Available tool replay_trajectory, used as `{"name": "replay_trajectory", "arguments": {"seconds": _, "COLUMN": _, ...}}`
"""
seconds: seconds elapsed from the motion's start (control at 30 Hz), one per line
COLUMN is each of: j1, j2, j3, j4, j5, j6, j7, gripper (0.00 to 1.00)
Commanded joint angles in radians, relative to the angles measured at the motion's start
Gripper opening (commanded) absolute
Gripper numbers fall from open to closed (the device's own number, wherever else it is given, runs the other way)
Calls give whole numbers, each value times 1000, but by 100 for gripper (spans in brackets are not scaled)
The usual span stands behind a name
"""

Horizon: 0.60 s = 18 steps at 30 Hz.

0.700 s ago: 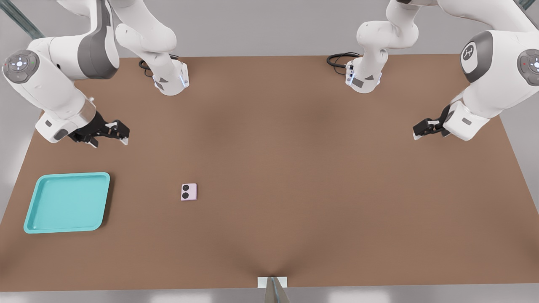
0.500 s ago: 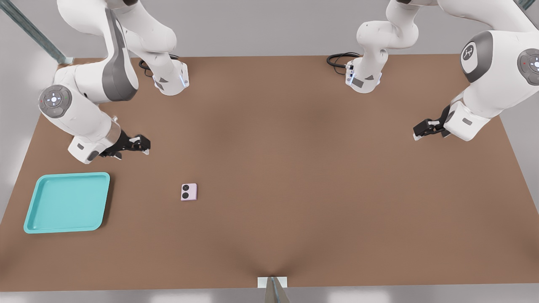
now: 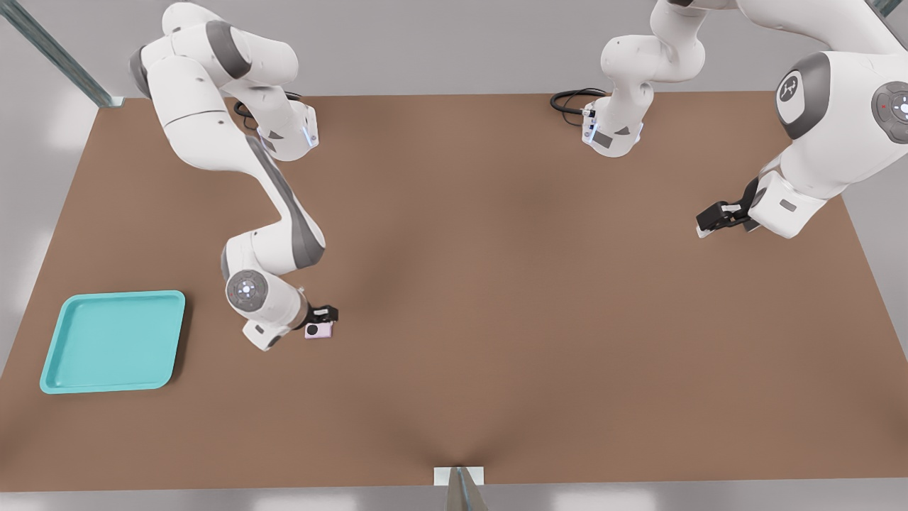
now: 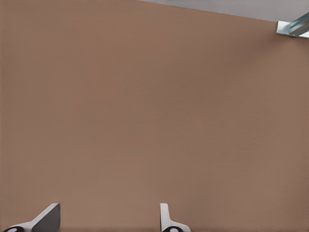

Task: Keep left arm still and place phone on the tray with right arm

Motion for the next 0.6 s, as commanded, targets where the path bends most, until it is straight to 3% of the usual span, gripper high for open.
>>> {"name": "replay_trajectory", "arguments": {"seconds": 0.0, "j1": 6, "j2": 20, "j3": 1, "j4": 0, "j5": -2, "j6": 74, "j7": 326, "gripper": 100}}
{"name": "replay_trajectory", "arguments": {"seconds": 0.23, "j1": 6, "j2": 42, "j3": 1, "j4": -30, "j5": -4, "j6": 73, "j7": 307, "gripper": 100}}
{"name": "replay_trajectory", "arguments": {"seconds": 0.57, "j1": -24, "j2": 49, "j3": 7, "j4": -102, "j5": -2, "j6": 117, "j7": 106, "gripper": 100}}
